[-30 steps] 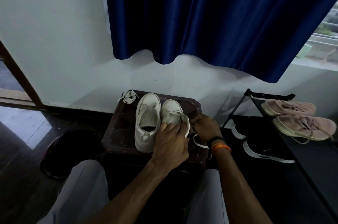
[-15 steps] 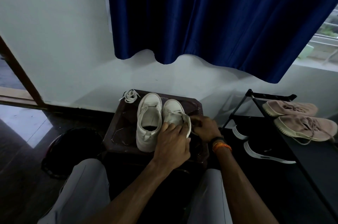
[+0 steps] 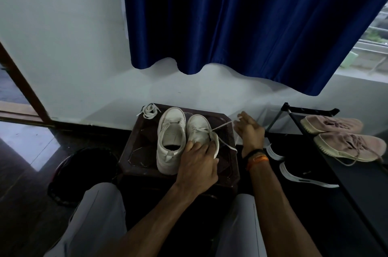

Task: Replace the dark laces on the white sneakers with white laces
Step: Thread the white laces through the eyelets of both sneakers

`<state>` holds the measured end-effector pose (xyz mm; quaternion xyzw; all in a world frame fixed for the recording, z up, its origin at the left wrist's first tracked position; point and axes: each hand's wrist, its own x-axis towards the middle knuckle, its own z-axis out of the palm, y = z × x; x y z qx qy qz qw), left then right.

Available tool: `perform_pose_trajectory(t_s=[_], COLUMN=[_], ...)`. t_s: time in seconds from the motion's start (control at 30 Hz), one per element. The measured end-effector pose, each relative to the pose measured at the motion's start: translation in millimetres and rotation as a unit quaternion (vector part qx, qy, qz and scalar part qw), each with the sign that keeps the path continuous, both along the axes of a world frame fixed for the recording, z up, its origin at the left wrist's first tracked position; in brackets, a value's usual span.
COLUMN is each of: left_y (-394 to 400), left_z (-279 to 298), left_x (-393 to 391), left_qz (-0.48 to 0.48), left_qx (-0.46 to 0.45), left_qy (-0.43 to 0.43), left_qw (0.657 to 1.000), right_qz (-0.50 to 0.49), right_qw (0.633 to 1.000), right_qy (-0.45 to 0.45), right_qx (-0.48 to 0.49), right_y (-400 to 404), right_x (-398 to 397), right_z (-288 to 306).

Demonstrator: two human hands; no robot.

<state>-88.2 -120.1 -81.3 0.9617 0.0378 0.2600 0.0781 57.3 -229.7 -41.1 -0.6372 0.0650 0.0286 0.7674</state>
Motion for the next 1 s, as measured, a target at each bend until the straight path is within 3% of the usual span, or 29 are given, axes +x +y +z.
perform_pose_trajectory(t_s=[0.07,0.13,0.37,0.43,0.47,0.53,0.6,0.7,0.83,0.9,1.0], left_y=[0,0,3,6,7,13,28,54,70,80,102], left_z=[1,3,6,11,18,39,53,82,128,145,159], left_x=[-1,-2,-3,-2,-1,4,18,34,45,47,50], left_qz=[-0.001,-0.002,-0.029,-0.043,-0.053,-0.060,-0.004,0.028,-0.063,-0.095,-0.066], left_qx=[0.000,-0.001,-0.031,-0.093,-0.165,-0.343,-0.481,-0.688,-0.833,-0.855,-0.862], left_qy=[-0.001,-0.005,-0.014,-0.030,-0.036,-0.038,-0.044,-0.013,0.037,0.052,0.013], left_qw=[1.000,1.000,0.999,0.994,0.984,0.937,0.875,0.726,0.548,0.507,0.502], right_qz=[-0.013,-0.012,0.076,0.131,0.166,0.233,0.282,0.338,0.391,0.405,0.387], right_qw=[0.995,0.992,0.983,0.974,0.968,0.951,0.934,0.917,0.905,0.898,0.909], right_qy=[0.001,-0.017,-0.150,-0.180,-0.190,-0.200,-0.211,-0.203,-0.166,-0.165,-0.128], right_qx=[0.094,0.127,0.078,0.039,0.016,-0.035,-0.067,-0.061,-0.029,-0.046,-0.092], right_y=[5,10,39,48,51,57,60,61,58,54,40], right_x=[1,2,-4,-10,-14,-22,-30,-40,-52,-53,-51], right_z=[13,27,90,105,111,119,123,123,115,108,94])
